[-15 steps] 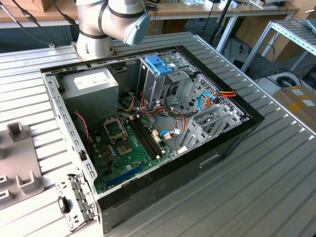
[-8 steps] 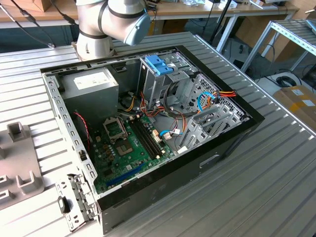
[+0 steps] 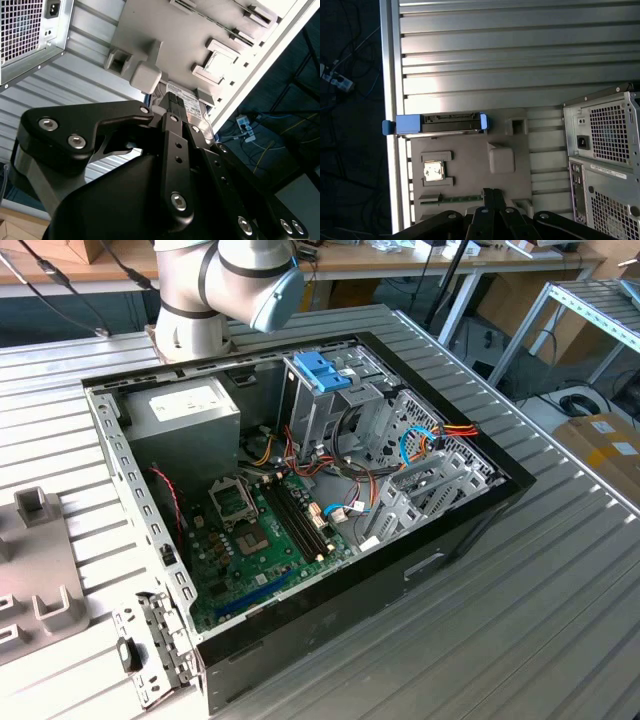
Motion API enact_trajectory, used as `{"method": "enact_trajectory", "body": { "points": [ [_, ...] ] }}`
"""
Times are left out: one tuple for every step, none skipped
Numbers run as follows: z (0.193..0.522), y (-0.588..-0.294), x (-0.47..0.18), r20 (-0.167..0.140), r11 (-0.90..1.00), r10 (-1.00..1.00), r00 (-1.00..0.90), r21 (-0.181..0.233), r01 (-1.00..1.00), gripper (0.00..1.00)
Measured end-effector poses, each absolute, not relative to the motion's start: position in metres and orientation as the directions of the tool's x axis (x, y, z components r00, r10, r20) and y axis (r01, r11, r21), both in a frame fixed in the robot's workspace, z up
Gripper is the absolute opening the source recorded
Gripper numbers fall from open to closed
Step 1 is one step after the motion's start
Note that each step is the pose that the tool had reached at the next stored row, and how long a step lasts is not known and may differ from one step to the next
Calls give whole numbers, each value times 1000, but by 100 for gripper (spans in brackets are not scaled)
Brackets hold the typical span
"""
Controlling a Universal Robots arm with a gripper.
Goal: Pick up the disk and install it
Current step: 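Reach for the disk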
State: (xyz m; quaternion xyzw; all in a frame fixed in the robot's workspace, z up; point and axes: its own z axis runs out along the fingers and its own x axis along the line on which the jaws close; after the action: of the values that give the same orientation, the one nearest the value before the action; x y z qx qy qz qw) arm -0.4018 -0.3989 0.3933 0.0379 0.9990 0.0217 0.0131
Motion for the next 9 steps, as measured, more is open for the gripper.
{"method": "enact_trajectory", "body": {
  "points": [
    [393, -399, -403, -24, 996, 76, -997, 44, 75, 10],
    [393, -399, -404, -25, 996, 76, -997, 44, 75, 10],
    [393, -399, -404, -24, 996, 76, -997, 44, 75, 10],
    [393, -399, -405, -24, 996, 76, -997, 44, 75, 10],
    [393, -399, -405, -24, 996, 76, -997, 44, 75, 10],
    [393, -399, -406, -24, 996, 76, -997, 44, 75, 10],
    [393, -399, -406, -24, 996, 76, -997, 44, 75, 10],
    [393, -399, -407, -24, 996, 76, -997, 44, 75, 10],
    [393, -399, -407, -24, 996, 76, -997, 44, 75, 10]
  ]
}}
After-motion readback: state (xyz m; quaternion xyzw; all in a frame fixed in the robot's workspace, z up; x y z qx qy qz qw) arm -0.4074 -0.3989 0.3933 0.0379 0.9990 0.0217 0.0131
